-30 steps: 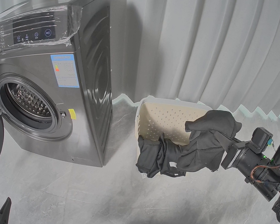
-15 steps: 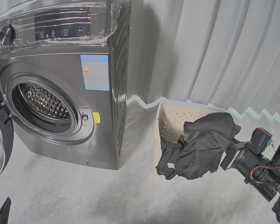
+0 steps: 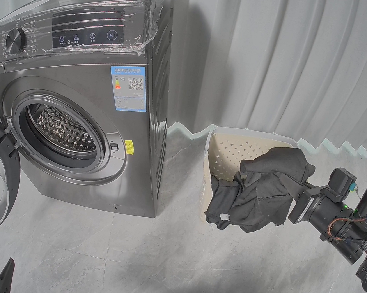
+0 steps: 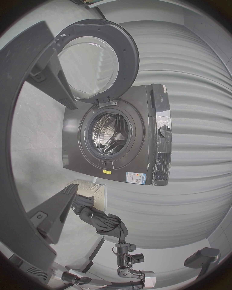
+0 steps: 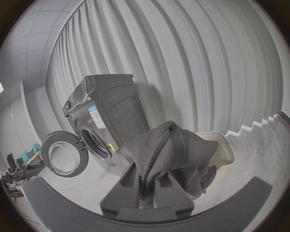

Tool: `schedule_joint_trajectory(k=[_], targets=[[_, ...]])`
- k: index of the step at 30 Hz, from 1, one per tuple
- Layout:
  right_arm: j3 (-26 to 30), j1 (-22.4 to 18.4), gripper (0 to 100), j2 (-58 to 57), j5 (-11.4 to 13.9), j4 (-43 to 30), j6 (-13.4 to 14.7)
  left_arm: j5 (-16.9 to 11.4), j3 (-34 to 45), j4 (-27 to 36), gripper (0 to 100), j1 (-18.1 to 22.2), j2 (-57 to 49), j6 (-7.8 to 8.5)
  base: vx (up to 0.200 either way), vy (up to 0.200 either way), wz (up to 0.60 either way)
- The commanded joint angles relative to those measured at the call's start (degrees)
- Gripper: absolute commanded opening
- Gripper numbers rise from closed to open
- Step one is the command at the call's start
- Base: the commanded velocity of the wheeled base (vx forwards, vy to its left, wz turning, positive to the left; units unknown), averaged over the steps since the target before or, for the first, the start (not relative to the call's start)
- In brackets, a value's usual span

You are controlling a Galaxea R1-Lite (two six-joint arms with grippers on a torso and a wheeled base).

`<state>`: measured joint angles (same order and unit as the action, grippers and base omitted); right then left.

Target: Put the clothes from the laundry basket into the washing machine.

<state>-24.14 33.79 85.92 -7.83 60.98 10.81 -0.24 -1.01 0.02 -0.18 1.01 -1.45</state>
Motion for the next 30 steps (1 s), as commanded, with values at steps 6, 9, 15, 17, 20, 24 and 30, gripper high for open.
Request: schedule_joint_trajectory(k=[6, 9, 15, 17, 20, 24, 30], targets=[[0.14, 0.05, 0, 0.21, 0.0, 0.02, 0.0, -0.11, 0.84, -0.02, 100, 0.01, -0.92, -0.04, 0.0, 0.167, 0.0], [0.23, 0.05, 0, 0.21, 0.0, 0.02, 0.0, -0.11, 0.84, -0.02, 100, 0.01, -0.92, -0.04, 0.0, 0.2, 0.0], [0.23, 0.31, 0, 0.21, 0.0, 0.02, 0.0, -0.11, 0.84, -0.02, 100, 0.01, -0.92, -0.04, 0.0, 0.2, 0.0], [0.23, 0.31, 0, 0.21, 0.0, 0.02, 0.0, -0.11, 0.84, -0.02, 100, 0.01, -0.92, -0.04, 0.0, 0.2, 0.0], [0.23, 0.31, 0, 0.21, 0.0, 0.02, 0.0, -0.11, 0.84, -0.02, 100, 0.01, -0.92, -0.04, 0.0, 0.2, 0.0], [0.23, 0.31, 0, 0.21, 0.0, 0.02, 0.0, -0.02, 0.84, -0.02, 100, 0.01, -0.92, -0.04, 0.0, 0.2, 0.0], [0.23, 0.31, 0, 0.21, 0.0, 0.02, 0.0, -0.11, 0.84, -0.02, 100, 0.01, -0.92, -0.04, 0.0, 0.2, 0.0]])
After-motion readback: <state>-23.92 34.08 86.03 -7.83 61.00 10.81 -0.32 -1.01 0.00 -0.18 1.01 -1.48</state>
